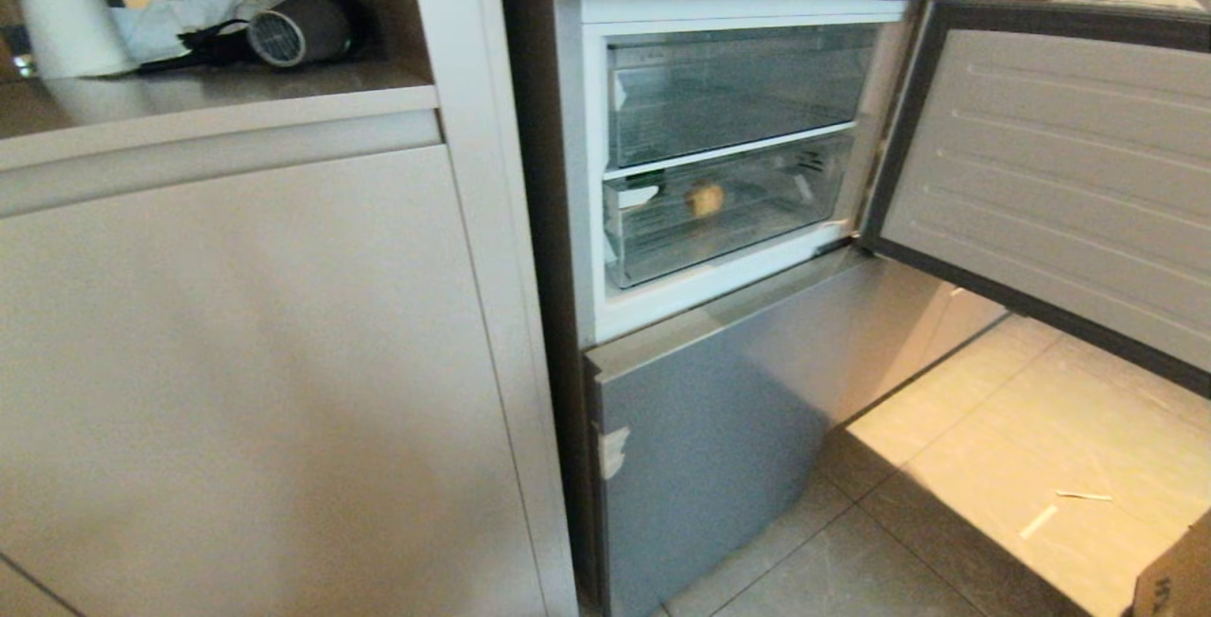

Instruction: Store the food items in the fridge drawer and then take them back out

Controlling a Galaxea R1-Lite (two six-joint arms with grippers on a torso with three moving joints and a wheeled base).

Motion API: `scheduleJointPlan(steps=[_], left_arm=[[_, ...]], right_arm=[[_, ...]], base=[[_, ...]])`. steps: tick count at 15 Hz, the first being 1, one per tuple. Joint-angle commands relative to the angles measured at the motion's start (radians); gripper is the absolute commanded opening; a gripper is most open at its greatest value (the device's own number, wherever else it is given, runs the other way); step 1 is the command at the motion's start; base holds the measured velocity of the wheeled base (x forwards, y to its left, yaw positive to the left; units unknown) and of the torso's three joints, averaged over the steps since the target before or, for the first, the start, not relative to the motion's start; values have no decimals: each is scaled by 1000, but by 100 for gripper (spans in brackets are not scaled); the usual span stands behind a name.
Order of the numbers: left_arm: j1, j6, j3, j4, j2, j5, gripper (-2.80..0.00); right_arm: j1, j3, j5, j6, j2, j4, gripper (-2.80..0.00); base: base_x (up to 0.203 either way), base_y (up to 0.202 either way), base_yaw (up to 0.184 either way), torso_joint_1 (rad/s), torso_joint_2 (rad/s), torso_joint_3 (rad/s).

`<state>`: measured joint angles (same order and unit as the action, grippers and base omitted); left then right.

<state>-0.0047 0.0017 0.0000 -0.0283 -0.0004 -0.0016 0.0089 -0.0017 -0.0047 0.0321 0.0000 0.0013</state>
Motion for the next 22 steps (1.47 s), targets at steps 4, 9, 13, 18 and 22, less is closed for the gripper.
scheduleJointPlan(steps=[4, 9, 13, 18, 22], left_arm=[[0, 0, 11, -1, 0, 0, -280], [0, 0, 11, -1, 0, 0, -280], [0, 0, 11, -1, 0, 0, -280], [0, 0, 11, -1, 0, 0, -280], [0, 0, 11, -1, 0, 0, -280]], right_arm=[[0, 0, 0, 2, 2, 0, -280], [0, 0, 0, 2, 2, 0, -280], [0, 0, 0, 2, 2, 0, -280], [0, -20, 7, 0, 2, 1, -280], [8, -226, 75, 165, 207, 19, -280]], base=[[1, -8, 170, 2, 0, 4], [0, -2, 40, 0, 2, 0], [0, 0, 0, 0, 0, 0], [0, 0, 0, 0, 0, 0], [0, 0, 0, 0, 0, 0]])
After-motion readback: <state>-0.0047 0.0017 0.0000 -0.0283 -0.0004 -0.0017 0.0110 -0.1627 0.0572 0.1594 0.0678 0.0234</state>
